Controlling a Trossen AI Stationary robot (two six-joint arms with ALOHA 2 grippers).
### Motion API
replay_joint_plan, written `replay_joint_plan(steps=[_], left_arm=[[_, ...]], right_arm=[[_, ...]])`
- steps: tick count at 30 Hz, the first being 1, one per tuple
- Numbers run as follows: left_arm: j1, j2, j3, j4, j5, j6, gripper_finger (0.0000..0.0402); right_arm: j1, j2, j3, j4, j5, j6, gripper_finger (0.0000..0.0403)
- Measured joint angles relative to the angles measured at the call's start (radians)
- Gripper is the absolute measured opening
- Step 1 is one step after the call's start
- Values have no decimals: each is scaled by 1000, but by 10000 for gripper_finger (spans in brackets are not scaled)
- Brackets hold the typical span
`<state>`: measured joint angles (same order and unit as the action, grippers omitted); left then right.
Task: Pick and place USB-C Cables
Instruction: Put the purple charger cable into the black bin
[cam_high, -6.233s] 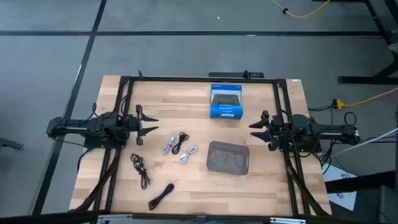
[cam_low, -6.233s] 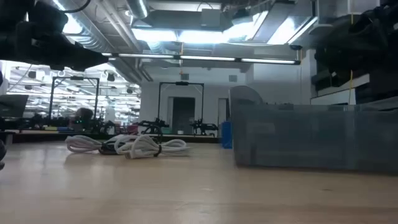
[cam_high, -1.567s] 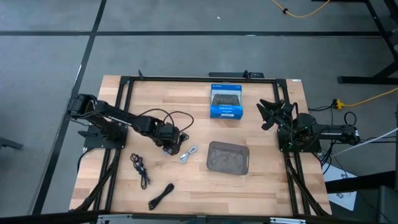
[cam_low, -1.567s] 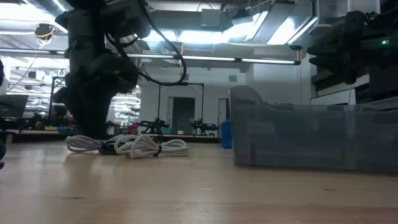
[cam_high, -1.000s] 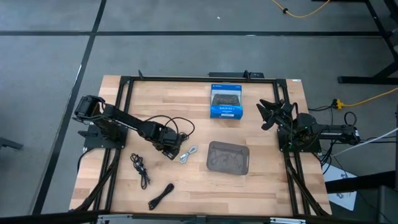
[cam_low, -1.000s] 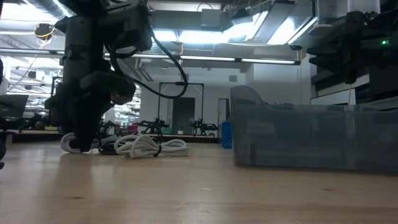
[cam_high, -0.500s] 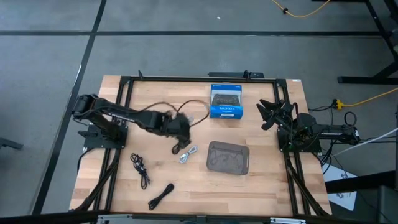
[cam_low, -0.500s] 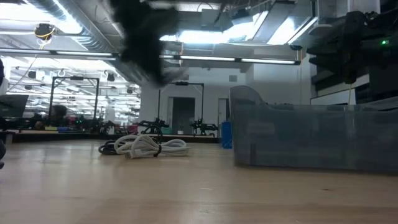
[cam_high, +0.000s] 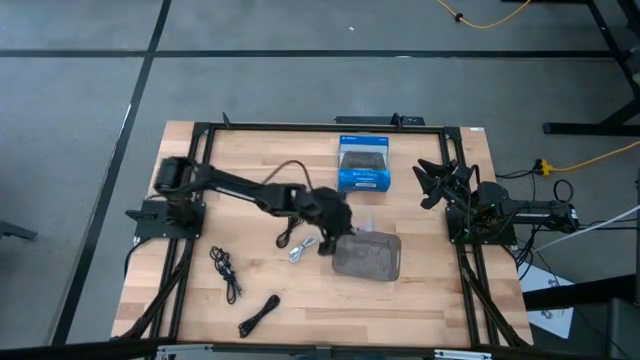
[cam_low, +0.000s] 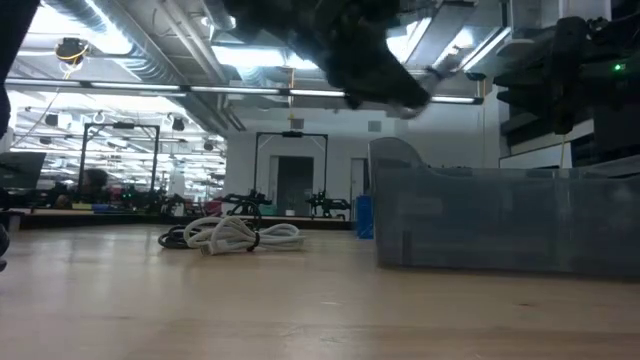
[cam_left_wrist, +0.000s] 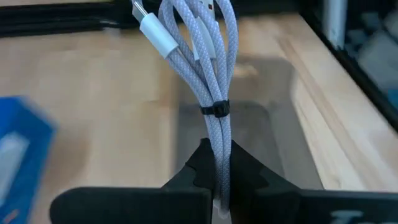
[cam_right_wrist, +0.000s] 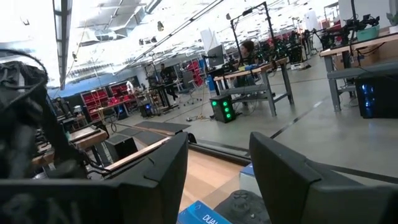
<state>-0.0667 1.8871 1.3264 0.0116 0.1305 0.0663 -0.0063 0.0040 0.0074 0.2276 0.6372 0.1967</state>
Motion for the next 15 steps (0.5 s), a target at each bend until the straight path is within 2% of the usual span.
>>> replay_joint_plan(steps=[7,15], left_arm=[[-7,125,172,-66,194,41,8],[-4,158,198,-102,200,-37,79]], right_arm=[[0,0,0,-2,-8,3,177],[0,0,0,-7,-11,3,177]])
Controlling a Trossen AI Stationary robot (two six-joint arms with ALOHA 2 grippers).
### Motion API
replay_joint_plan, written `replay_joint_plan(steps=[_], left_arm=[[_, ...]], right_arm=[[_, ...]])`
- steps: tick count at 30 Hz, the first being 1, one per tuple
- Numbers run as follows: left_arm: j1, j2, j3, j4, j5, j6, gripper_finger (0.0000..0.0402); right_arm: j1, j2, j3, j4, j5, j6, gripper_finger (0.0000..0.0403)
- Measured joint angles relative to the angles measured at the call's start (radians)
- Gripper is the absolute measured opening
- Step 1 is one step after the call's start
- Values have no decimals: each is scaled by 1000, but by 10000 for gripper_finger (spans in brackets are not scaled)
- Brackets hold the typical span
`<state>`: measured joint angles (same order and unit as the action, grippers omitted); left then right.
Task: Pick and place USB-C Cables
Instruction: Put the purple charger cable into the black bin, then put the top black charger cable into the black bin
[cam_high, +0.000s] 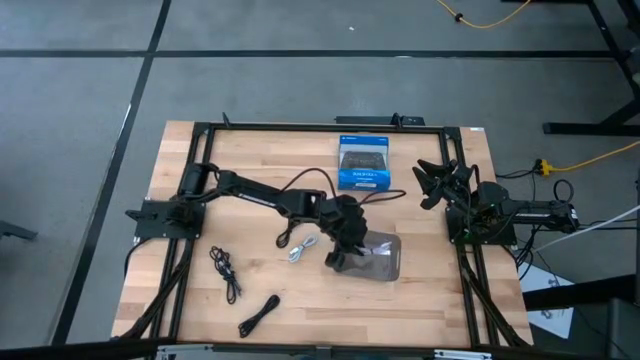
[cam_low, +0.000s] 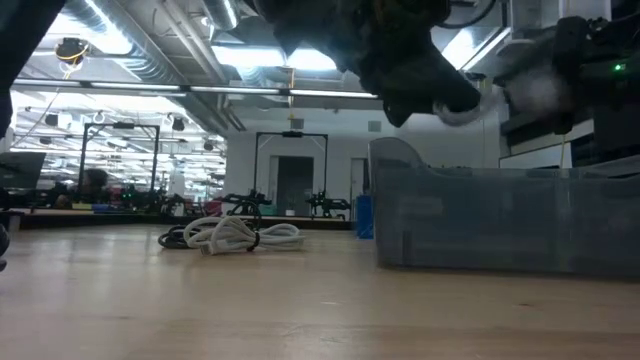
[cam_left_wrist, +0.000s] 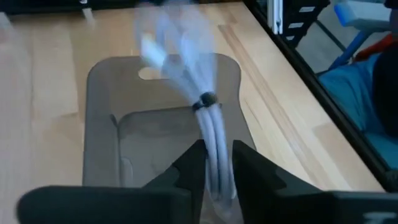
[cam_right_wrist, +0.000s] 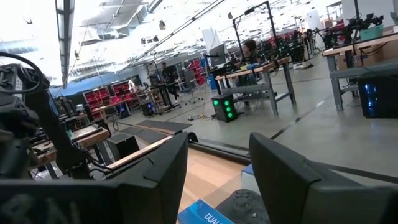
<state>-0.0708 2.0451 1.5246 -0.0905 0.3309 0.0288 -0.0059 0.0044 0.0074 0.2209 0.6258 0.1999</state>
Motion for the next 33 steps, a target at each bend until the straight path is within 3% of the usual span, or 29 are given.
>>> replay_joint_plan(steps=[8,13,20,25,33], left_arm=[[19,-26,-1,-66,-14,0,94],[47,-138,1,-269,-179,-49,95],[38,-242,2,-659,-435,-349,96],[14,-247,-20,-919,-456,-597,96],[-57,-245,-191,-893,-416,-821,96]], right_arm=[[0,0,0,-6,-1,0,177],[0,0,0,-12,-1,0,177],[0,0,0,-26,-1,0,177],[0,0,0,-34,-1,0,177],[0,0,0,-58,-1,3,177]])
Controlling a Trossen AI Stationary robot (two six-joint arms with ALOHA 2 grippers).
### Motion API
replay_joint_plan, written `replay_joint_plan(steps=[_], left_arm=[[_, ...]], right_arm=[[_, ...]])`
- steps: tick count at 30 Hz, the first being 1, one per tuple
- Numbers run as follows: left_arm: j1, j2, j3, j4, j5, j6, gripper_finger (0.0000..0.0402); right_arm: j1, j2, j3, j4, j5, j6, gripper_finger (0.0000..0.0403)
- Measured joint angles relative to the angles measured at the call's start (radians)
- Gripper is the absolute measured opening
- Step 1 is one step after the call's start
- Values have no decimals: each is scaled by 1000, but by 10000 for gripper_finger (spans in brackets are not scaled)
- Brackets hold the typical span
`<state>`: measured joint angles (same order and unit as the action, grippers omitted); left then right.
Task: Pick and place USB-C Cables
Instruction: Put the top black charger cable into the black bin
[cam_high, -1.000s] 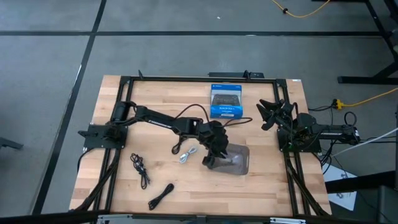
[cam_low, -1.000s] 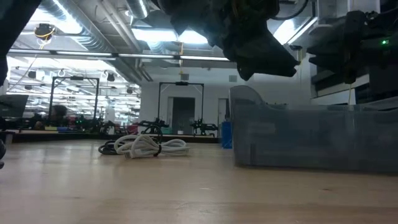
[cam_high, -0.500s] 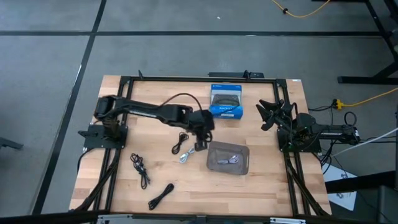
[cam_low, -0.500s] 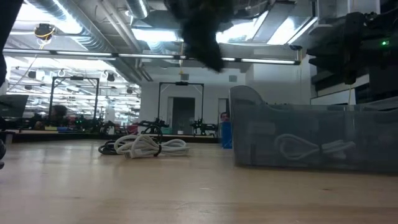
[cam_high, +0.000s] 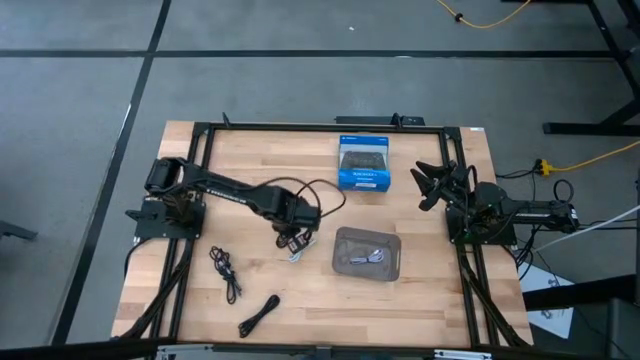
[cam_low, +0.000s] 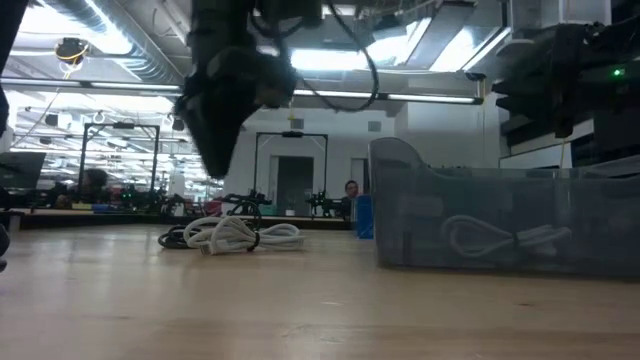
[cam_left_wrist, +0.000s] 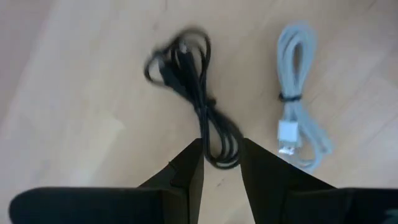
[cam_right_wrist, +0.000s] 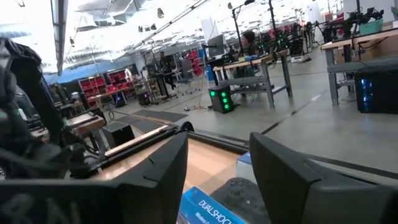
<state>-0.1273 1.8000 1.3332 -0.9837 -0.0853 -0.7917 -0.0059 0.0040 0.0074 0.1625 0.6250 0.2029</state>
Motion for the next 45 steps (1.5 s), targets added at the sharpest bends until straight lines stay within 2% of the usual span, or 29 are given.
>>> replay_joint_plan(steps=[5,14,24,30,34,43,45], left_arm=[[-27,0,-71,86,-1,-53,96],[-26,0,-76,113,-47,-64,96],[-51,35,-77,131,-87,191,96],[-47,35,-77,137,-109,217,96],[-33,35,-77,136,-94,71,96],[13,35,-77,135,20,-350,96],[16,35,-77,135,30,-383,96]], right_arm=[[0,0,0,-18,0,1,177],[0,0,0,-19,0,2,177],[0,0,0,-27,0,1,177],[0,0,0,-35,-2,2,177],[0,0,0,-35,-7,5,177],[0,0,0,-35,-8,28,177],[0,0,0,-35,-9,28,177]])
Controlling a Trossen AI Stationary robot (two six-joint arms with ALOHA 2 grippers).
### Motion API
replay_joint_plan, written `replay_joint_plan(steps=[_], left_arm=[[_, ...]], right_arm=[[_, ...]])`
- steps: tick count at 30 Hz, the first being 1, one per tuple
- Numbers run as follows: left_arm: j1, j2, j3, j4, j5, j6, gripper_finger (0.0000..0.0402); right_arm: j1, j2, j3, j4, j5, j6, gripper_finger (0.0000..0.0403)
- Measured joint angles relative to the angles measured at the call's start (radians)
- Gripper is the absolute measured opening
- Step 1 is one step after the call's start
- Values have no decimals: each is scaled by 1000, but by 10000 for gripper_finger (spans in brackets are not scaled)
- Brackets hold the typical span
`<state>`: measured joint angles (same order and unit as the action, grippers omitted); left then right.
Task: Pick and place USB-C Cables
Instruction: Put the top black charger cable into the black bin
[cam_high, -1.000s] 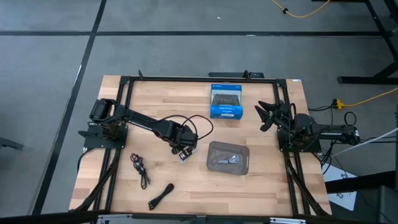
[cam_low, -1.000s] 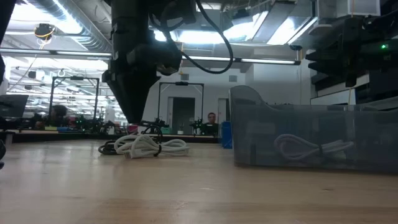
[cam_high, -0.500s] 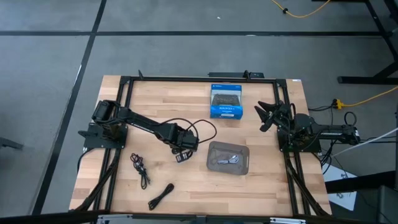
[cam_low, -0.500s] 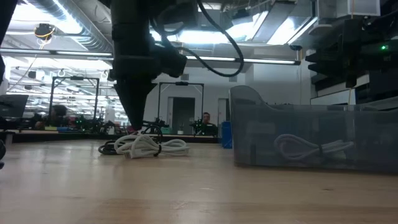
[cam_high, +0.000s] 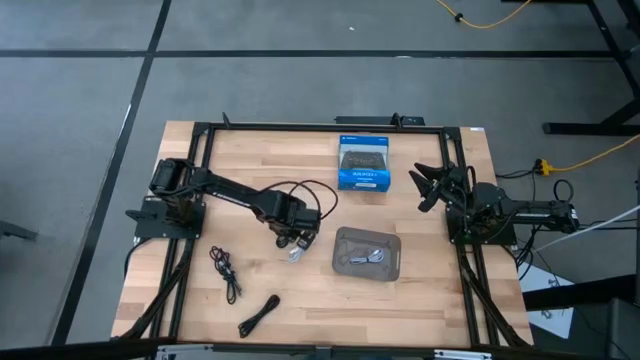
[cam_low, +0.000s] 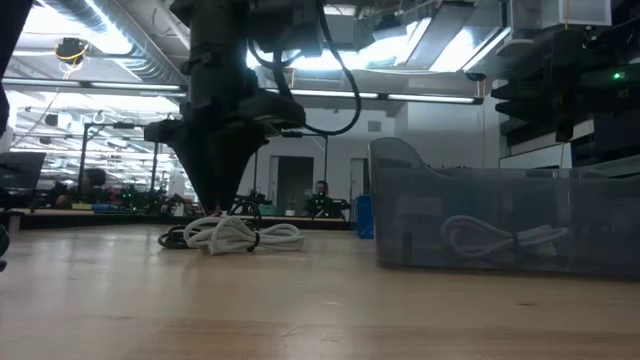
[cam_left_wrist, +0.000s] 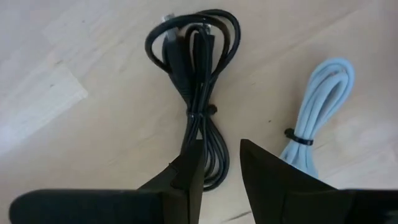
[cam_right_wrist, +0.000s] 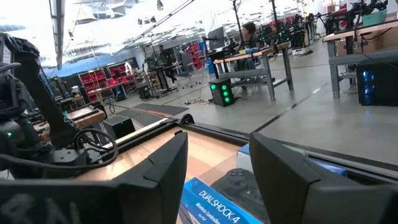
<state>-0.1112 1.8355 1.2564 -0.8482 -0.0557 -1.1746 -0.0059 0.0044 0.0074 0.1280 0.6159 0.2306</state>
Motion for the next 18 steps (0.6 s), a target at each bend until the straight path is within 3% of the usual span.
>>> replay_joint_plan(steps=[5,13,18], left_arm=[[0,0,0,0,-10,37,96],[-31,0,0,0,-54,492,96],[-39,0,-6,5,-59,523,96]], right_arm=[[0,0,0,0,0,-1,177],[0,0,0,0,0,-5,177],[0,0,0,0,0,-6,177]])
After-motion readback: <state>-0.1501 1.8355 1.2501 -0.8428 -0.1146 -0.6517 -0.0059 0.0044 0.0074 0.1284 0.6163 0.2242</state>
